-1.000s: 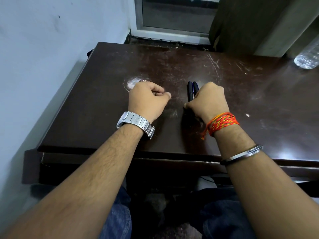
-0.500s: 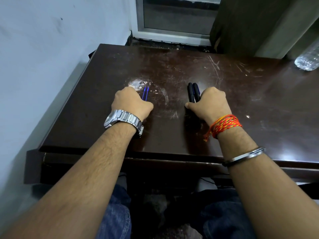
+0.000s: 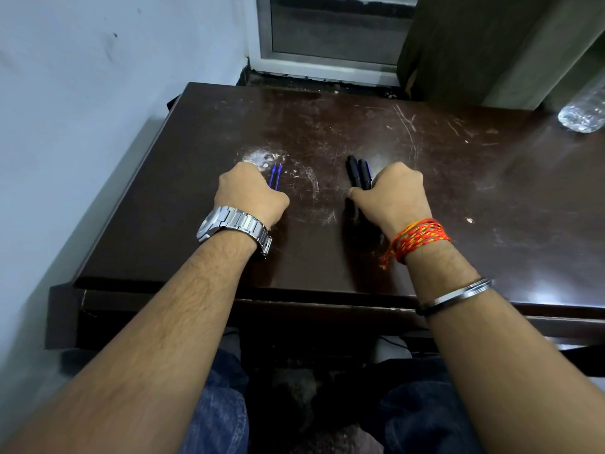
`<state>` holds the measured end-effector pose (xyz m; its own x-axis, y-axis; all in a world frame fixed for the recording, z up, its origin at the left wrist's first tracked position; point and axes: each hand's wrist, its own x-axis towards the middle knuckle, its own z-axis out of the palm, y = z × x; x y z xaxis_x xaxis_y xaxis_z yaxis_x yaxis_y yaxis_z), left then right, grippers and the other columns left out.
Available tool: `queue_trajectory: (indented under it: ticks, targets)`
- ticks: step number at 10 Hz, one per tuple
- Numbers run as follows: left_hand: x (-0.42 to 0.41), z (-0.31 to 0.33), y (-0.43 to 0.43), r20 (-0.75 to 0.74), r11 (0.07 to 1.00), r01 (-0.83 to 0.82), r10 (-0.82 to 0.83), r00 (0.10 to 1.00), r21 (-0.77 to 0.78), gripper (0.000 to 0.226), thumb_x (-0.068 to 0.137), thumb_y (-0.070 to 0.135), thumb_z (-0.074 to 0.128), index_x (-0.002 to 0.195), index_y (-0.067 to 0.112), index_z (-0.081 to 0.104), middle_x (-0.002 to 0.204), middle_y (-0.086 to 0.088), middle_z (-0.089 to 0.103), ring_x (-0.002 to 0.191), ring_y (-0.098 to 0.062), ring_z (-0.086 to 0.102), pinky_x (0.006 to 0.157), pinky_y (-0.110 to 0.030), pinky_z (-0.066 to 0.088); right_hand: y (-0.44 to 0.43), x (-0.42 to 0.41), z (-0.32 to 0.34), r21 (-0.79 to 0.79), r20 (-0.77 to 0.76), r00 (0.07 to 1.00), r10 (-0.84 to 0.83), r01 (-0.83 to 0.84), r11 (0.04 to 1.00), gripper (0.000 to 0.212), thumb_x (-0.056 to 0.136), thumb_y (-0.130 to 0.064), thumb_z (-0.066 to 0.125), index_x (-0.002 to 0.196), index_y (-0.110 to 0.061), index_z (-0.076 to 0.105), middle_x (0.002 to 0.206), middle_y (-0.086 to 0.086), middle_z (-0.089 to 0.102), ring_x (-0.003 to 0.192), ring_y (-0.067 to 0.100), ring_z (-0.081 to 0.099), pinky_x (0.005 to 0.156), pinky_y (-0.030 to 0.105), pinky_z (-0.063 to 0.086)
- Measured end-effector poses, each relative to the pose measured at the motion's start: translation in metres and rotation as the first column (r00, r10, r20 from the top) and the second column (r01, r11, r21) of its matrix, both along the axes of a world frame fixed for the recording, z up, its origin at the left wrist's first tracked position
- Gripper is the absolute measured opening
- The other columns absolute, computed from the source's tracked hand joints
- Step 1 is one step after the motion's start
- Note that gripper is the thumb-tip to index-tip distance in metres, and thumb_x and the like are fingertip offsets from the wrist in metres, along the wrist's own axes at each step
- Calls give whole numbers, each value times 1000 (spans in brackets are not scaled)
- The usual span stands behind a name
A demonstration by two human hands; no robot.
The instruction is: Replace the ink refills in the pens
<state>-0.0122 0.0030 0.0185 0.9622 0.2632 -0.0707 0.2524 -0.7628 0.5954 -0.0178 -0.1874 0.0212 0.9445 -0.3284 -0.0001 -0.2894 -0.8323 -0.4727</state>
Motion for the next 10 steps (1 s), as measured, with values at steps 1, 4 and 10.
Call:
queue_trajectory:
  ticks: [1,4,10]
  targets:
    - [0,0,0,0,1000,9,-9,1000,11,17,69,21,73,77,6,69,68,-4,64,55,-12,55,40,-21,31,4,-1,0,-1,-5,1000,2,-2,1000,36,86,-32,69,98,2,65,93,18,63,84,33,62,66,29,44]
    - [0,0,-6,-1,999,46,-46,999,13,13,71,14,65,78,5,70,76,-10,68,70,-19,65,55,-26,51,11,-3,-1,6,15,1000,7,-7,1000,28,84,-30,72,82,-8,53,102,20,65,76,30,54,65,28,43]
    - [-1,-1,-4,81,1000,-21,22,996,-13,22,68,28,70,61,8,61,54,-1,58,49,-14,56,40,-20,30,6,-4,1,16,122,993,-6,5,1000,47,86,-43,68,68,-7,43,79,10,51,64,25,47,54,26,39]
